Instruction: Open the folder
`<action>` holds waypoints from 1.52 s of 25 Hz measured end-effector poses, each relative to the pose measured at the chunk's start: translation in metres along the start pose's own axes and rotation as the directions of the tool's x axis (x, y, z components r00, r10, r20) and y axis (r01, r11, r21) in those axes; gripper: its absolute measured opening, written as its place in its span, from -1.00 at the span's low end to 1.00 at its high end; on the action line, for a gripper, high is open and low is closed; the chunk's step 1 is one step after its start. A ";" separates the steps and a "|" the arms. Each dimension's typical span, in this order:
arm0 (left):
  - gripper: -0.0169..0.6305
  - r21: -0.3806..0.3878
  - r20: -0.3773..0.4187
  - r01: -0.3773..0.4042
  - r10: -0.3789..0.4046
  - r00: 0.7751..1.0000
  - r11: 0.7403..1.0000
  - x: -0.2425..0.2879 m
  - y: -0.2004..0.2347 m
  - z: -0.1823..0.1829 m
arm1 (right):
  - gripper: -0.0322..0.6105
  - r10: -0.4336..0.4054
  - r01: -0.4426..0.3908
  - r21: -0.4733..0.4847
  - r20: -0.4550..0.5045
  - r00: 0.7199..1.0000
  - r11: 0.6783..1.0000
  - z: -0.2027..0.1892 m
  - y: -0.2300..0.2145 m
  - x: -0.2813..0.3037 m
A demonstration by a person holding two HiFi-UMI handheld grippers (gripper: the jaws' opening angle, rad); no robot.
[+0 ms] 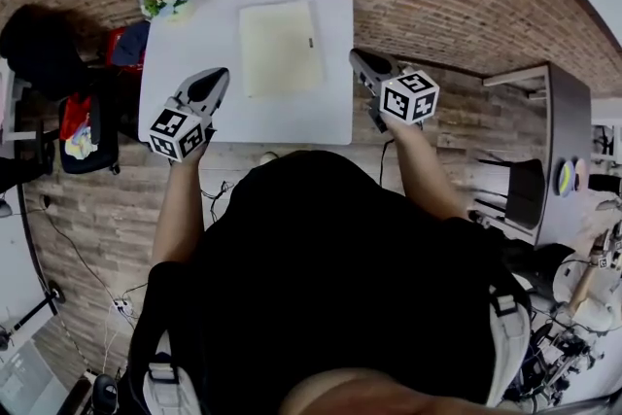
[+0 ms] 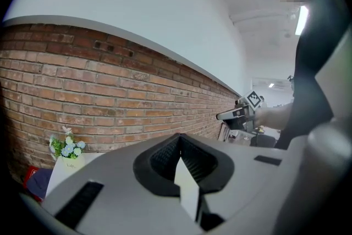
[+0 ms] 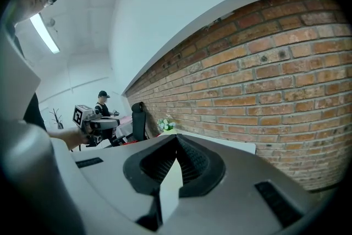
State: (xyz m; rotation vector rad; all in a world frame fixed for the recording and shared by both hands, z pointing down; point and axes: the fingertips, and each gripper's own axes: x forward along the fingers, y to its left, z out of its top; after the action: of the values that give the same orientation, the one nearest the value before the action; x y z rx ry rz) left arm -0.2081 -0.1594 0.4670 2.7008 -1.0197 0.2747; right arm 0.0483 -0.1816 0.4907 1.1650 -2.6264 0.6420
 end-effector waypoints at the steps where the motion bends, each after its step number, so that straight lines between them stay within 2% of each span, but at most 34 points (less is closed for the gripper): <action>1: -0.91 0.001 0.001 0.006 -0.006 1.000 1.000 -0.001 0.003 0.000 | -0.82 -0.004 0.004 0.001 0.000 1.000 1.000 0.000 0.002 0.002; 16: -0.91 -0.007 0.002 0.066 -0.066 0.998 0.998 -0.027 0.062 -0.009 | -0.82 -0.074 0.073 0.023 0.009 0.997 0.997 0.002 0.038 0.041; 29: -0.91 0.009 -0.002 0.120 -0.120 0.993 0.993 -0.023 0.064 -0.009 | -0.82 -0.122 0.121 0.027 0.039 0.992 0.992 0.005 0.044 0.036; 38: -0.91 0.017 0.000 0.093 -0.093 0.996 0.995 -0.003 0.056 0.000 | -0.82 -0.103 0.102 0.024 0.036 0.994 0.994 0.007 0.020 0.025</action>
State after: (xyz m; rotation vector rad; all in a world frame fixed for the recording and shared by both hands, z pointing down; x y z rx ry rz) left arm -0.2481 -0.1980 0.4752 2.7547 -0.8921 0.2664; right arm 0.0166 -0.1891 0.4874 1.3212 -2.5756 0.6376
